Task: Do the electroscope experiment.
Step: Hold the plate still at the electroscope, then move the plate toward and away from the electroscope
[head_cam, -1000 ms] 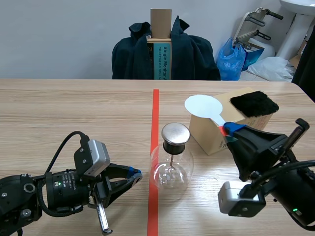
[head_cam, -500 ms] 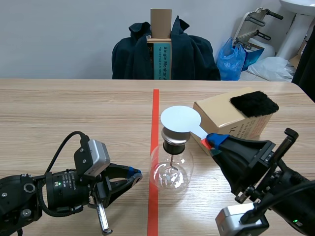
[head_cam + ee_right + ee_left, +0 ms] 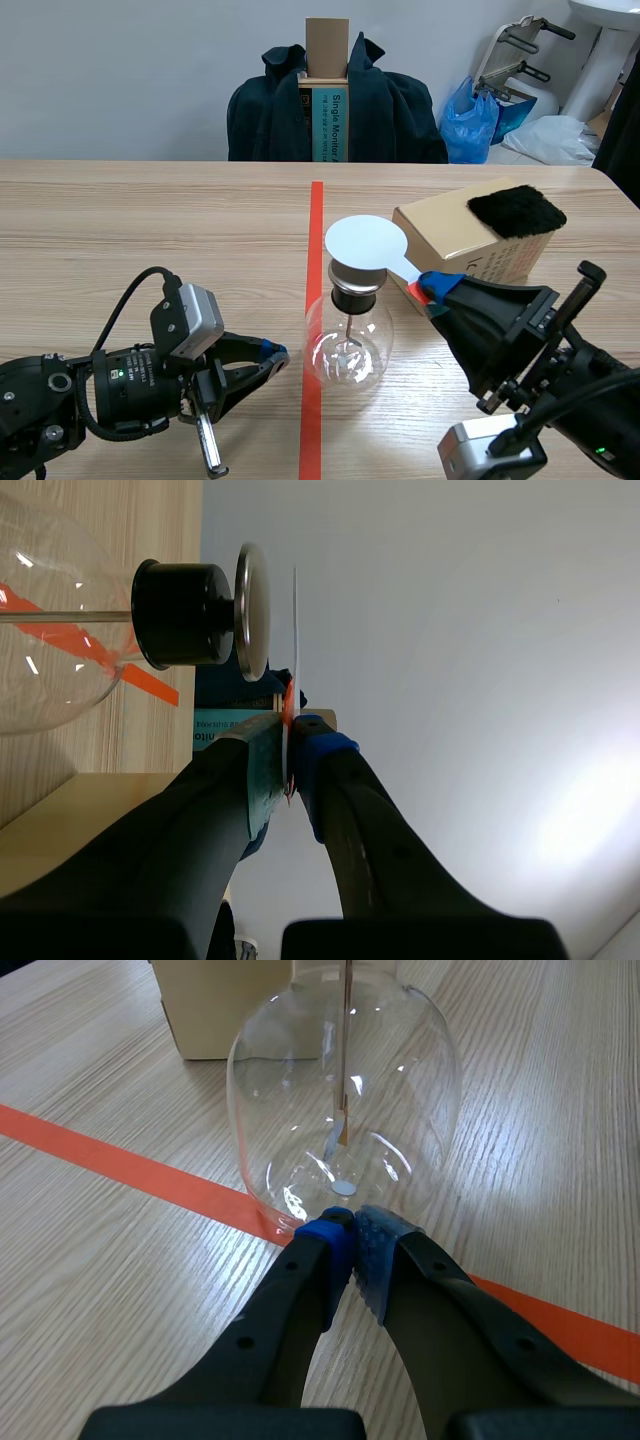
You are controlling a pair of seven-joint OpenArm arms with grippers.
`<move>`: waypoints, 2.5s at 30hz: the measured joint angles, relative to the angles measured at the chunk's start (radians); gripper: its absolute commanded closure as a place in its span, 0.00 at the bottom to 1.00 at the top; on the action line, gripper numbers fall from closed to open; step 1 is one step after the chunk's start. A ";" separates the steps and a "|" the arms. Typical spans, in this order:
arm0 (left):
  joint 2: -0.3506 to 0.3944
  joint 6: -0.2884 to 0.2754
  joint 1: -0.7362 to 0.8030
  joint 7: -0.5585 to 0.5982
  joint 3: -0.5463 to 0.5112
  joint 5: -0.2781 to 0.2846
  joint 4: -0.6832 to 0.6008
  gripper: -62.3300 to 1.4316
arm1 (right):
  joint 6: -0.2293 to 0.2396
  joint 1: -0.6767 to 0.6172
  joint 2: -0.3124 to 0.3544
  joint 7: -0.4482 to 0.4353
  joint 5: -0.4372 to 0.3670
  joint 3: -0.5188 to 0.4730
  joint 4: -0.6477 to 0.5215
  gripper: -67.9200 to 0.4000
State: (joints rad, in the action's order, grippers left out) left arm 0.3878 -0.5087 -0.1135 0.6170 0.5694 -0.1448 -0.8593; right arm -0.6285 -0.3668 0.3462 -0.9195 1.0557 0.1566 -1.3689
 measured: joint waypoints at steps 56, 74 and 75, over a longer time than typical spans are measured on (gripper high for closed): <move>0.000 0.000 0.000 0.000 0.000 0.000 0.000 0.94 | 0.000 0.000 0.000 0.353 0.000 0.000 0.000 0.98; 0.000 0.000 0.000 0.000 0.000 0.000 0.000 0.94 | 0.000 0.000 0.000 0.162 0.000 0.000 0.000 0.98; 0.000 0.000 0.000 0.000 0.000 0.000 0.000 0.94 | 0.000 0.000 0.000 0.140 0.000 0.000 0.000 0.98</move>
State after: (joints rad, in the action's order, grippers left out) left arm 0.3878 -0.5087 -0.1135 0.6174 0.5694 -0.1448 -0.8593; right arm -0.6285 -0.3668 0.3466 -0.7792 1.0554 0.1566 -1.3689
